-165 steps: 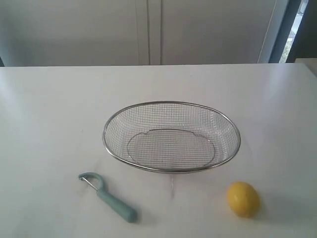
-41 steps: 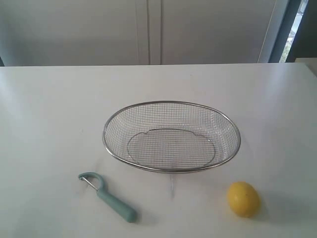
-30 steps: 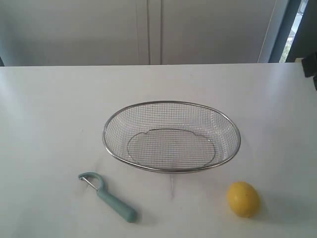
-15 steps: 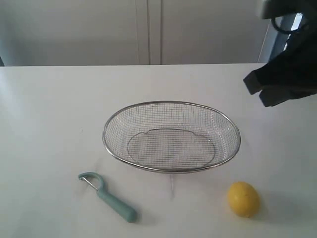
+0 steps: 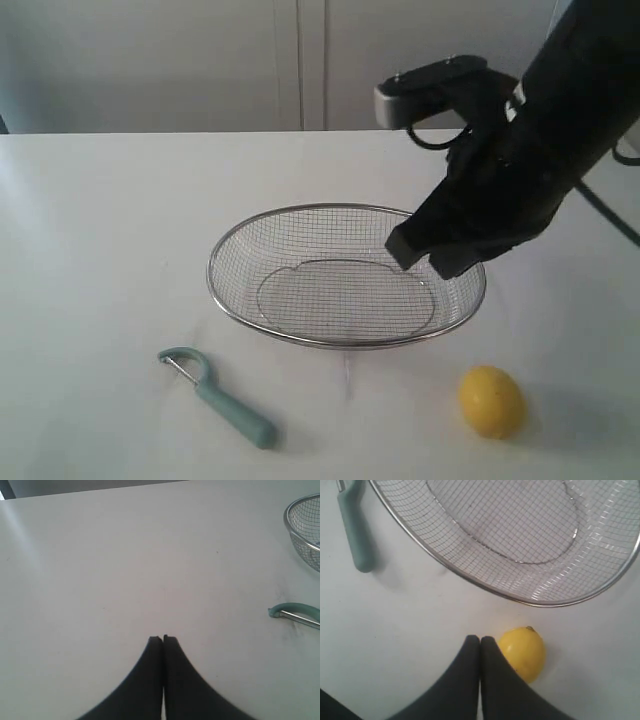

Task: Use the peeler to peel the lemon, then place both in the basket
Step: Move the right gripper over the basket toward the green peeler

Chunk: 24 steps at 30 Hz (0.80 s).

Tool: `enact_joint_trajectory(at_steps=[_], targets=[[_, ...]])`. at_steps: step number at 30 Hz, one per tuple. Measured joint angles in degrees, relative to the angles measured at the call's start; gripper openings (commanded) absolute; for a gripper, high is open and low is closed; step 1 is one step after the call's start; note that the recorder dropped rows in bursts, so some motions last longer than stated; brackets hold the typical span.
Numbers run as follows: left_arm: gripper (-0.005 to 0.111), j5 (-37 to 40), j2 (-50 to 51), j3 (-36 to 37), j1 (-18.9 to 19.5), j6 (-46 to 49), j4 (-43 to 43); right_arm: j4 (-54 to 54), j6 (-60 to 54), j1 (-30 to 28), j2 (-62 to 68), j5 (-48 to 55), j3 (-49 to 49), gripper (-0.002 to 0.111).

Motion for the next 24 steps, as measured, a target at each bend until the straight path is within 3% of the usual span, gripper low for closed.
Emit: enact_joint_trajectory(at_steps=[24], targets=[[0.0, 0.0, 0.0, 0.0, 0.0, 0.0, 0.0, -0.11, 0.0, 14.55, 12.79, -1.14, -7.01, 0.0]])
